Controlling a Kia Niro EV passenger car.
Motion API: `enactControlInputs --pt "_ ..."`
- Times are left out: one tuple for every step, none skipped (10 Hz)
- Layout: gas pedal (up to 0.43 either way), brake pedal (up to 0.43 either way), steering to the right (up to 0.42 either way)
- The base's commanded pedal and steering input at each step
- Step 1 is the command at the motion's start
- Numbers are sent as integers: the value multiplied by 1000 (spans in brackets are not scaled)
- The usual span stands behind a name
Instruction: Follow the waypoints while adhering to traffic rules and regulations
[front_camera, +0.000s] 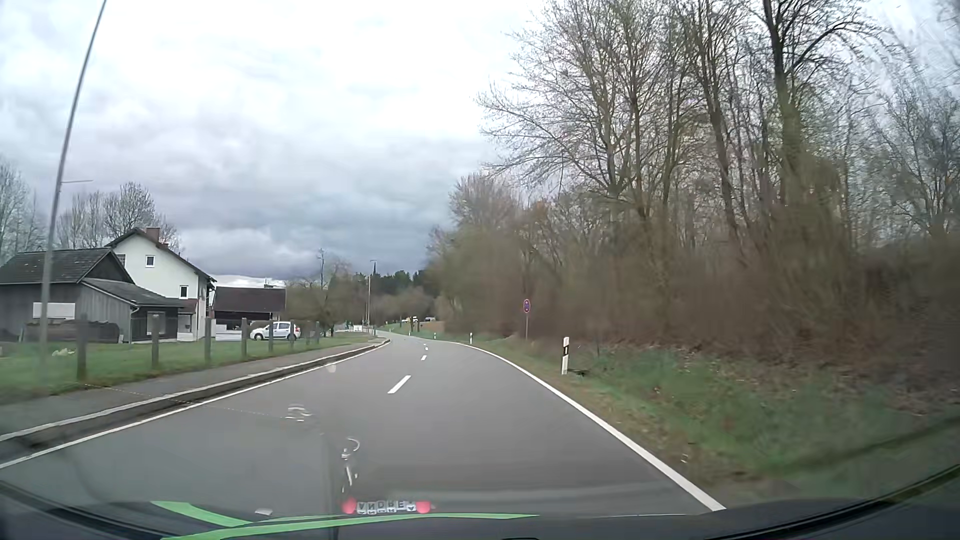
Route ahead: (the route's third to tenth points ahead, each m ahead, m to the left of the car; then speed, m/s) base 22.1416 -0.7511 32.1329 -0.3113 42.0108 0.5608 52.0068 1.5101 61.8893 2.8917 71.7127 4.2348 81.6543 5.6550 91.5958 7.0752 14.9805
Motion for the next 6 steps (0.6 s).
enactControlInputs --pt "0 0 -8" --pt "0 0 -8" --pt "0 0 -8" --pt "0 0 -8" --pt "0 0 -8" --pt "0 0 -8"
